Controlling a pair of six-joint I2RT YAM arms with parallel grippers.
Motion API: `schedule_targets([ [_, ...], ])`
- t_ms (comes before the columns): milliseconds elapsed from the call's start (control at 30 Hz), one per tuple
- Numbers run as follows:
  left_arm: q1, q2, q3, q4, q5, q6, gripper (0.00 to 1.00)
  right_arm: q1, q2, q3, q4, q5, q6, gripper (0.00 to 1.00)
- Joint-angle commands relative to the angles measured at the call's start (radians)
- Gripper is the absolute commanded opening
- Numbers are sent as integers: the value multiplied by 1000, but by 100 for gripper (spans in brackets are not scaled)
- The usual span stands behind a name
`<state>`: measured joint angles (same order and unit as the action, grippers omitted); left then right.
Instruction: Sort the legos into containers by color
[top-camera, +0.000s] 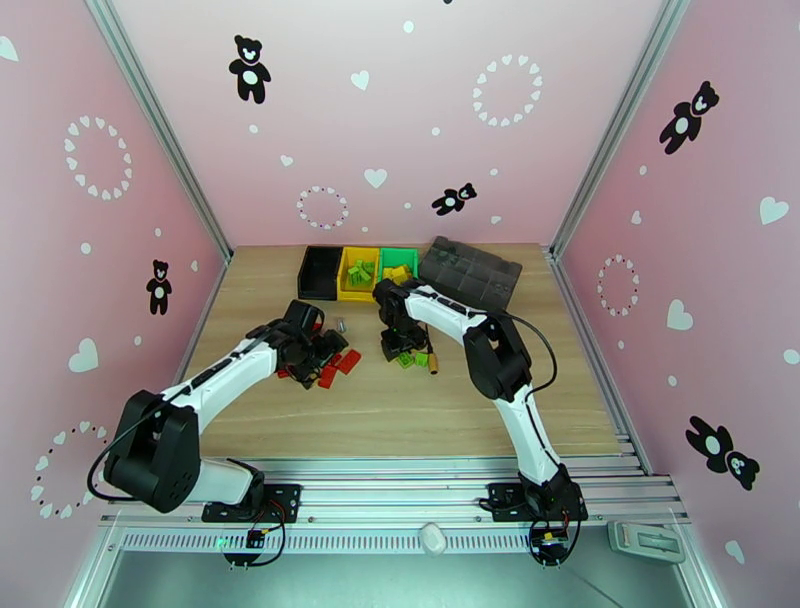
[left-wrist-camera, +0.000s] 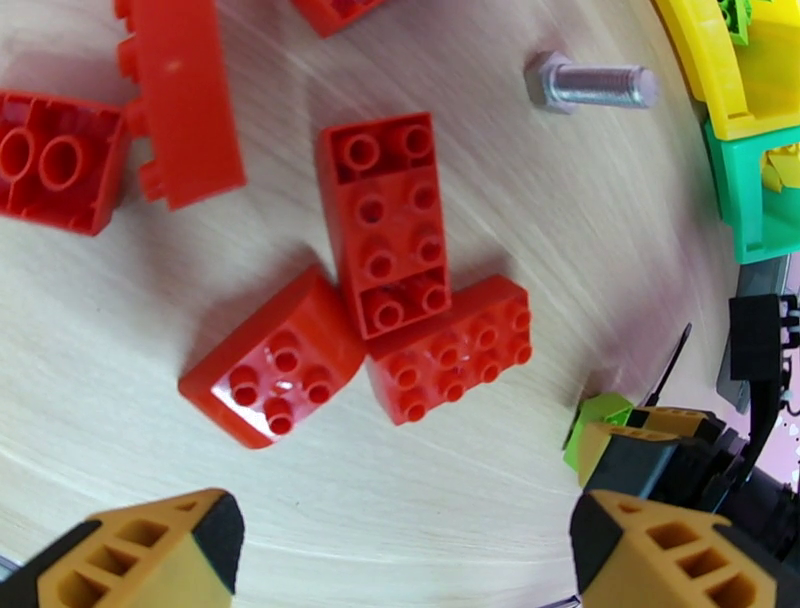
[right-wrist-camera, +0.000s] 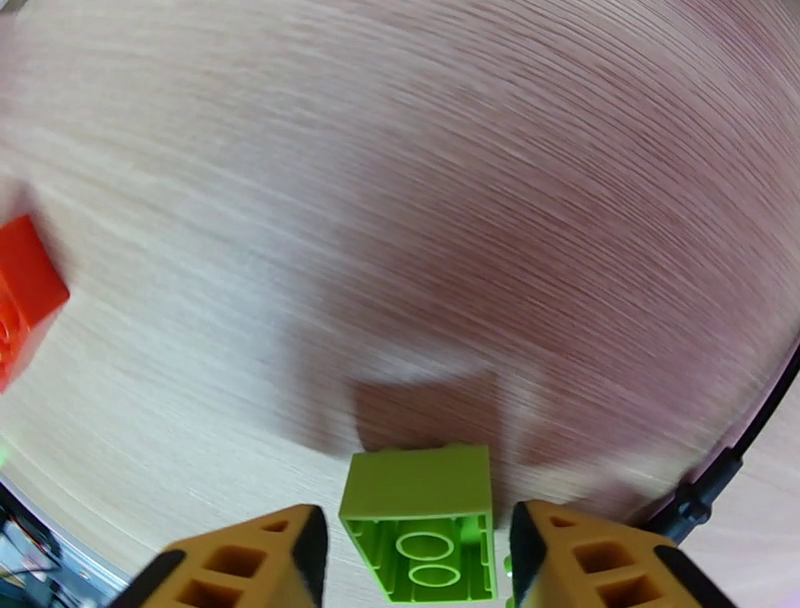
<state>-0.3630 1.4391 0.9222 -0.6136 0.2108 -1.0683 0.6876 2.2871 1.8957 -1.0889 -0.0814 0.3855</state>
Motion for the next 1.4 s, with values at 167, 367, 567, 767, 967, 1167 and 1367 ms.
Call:
schedule_targets([
  [167, 0, 42, 52, 23, 49, 23, 92, -2, 23, 19, -13, -22, 38, 43],
  [367, 22, 67, 76, 42, 82, 27, 92, -2, 20, 17, -2, -41, 67, 39],
  [567, 51, 94, 105, 46, 113, 43, 92, -2, 34, 22, 0, -45, 94, 52],
  [767, 69, 100, 111, 39, 127, 56, 92, 4, 50, 21, 4, -30, 126, 51],
  [967, 90, 99, 109, 35, 150, 74, 92, 6, 55, 19, 6, -24, 155, 41],
  [1167, 111, 127, 114, 72, 207, 70, 92, -3, 1, 23, 51, -93, 209, 33],
  [1367, 114, 205, 209, 117, 257, 53, 92, -30, -54, 24, 231, -292, 367, 31],
])
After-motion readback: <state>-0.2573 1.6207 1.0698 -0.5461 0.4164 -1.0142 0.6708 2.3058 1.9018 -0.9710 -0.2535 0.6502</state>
